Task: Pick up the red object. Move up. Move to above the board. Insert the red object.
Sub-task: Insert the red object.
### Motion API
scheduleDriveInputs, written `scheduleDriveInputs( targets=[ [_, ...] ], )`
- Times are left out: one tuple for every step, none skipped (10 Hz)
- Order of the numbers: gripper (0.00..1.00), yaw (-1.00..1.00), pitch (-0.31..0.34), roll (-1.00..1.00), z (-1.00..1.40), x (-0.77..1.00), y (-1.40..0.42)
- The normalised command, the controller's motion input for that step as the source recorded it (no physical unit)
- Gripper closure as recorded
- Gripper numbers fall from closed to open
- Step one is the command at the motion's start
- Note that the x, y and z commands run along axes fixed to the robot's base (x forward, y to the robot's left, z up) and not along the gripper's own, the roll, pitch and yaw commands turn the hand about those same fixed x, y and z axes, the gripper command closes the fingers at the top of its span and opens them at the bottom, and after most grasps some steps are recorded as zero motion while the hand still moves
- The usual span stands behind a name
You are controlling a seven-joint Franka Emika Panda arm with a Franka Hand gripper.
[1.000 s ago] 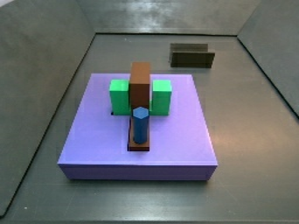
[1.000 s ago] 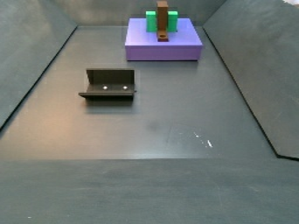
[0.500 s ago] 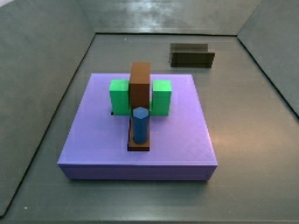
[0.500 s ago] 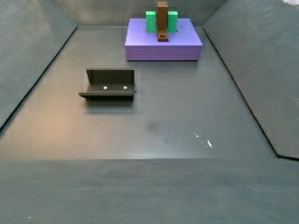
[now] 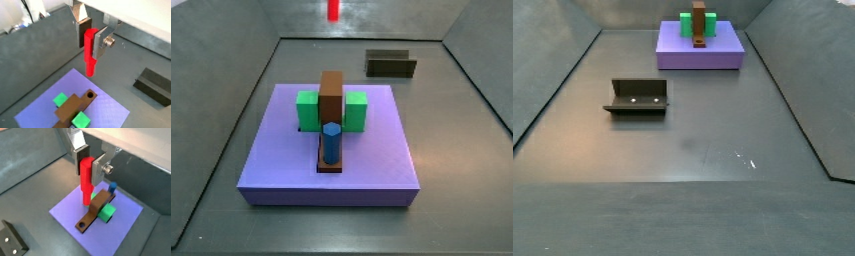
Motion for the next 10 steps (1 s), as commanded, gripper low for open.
scheduleDriveInputs(
  targets=[
    [1.00, 0.00, -0.147, -0.21, -0.65, 0.00, 0.01],
    [1.00, 0.00, -0.114, -0.17, -0.67, 0.04, -0.07],
    [1.00, 0.00, -0.074, -0.13, -0.65, 0.18, -0.21],
    [1.00, 0.01, -0.106, -0.05, -0.74, 0.29, -0.07],
    [1.00, 0.09, -0.077, 0.00, -0.70, 0.42, 0.00],
    [1.00, 0.17, -0.089, 0.03, -0.63, 0.37, 0.00],
    [1.00, 0.24, -0.084, 0.07, -0.50, 0.33, 0.00],
    [1.00, 0.24, -0.057, 0.11, -0.38, 0.15, 0.00],
    [1.00, 0.13, -0.030, 0.12, -0.24, 0.00, 0.00],
    [1.00, 0.00, -0.004, 0.00, -0.03, -0.13, 0.24]
  ],
)
